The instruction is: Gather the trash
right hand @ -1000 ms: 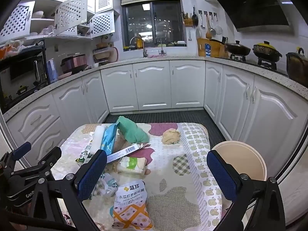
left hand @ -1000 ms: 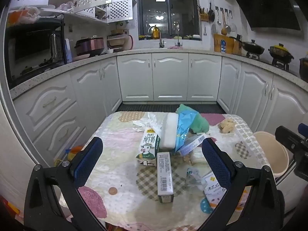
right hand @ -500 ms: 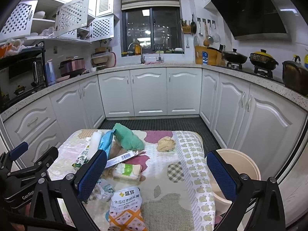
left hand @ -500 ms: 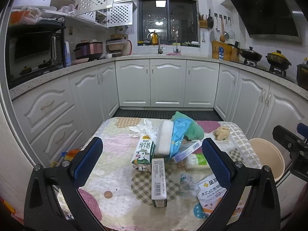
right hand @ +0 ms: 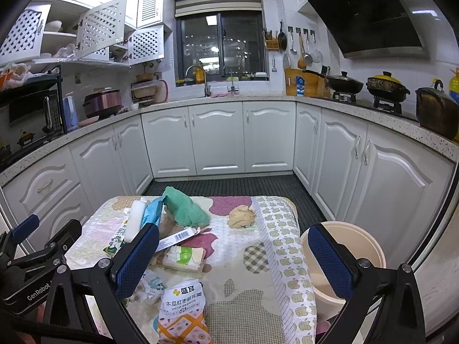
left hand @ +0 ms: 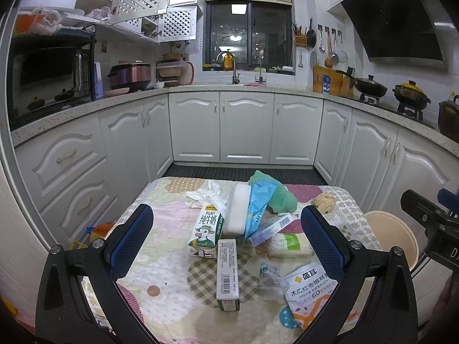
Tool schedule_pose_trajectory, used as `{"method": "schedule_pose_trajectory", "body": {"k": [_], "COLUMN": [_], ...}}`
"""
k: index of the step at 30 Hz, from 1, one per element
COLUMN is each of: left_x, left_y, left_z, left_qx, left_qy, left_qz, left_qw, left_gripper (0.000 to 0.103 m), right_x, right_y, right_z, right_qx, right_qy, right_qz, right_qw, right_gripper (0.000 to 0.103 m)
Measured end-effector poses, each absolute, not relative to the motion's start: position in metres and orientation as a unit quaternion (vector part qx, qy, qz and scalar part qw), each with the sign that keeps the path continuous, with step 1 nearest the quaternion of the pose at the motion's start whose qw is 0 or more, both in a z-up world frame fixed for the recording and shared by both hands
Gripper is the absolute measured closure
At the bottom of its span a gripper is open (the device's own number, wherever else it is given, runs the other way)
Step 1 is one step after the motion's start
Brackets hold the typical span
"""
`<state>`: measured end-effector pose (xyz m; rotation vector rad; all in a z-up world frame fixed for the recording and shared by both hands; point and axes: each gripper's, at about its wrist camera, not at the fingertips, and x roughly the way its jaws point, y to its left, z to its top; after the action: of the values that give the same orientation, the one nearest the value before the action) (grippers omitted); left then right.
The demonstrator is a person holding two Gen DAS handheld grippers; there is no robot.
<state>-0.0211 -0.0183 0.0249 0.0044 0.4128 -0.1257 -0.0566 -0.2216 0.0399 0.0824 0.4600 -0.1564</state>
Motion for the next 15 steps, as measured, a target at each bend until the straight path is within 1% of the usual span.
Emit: {"method": "schedule_pose_trajectory", "body": {"k": [15], "left_x": [-0.0225], "left_y": [-0.0183], "left_z": [0.0261], "left_qx": [-0.003], "left_qy": [0.201], "left_qz": [-0.064], "left_qw": [0.978], "left_gripper": [0.001], "right_x": [-0.0555], "right_y": [-0.2251], "right_z": [0.0402], "right_qx": [0.042], "right_qy": [0.229], "right_qz": [-0.081], "right_qw": [0.969], "right_gripper": [0.0]}}
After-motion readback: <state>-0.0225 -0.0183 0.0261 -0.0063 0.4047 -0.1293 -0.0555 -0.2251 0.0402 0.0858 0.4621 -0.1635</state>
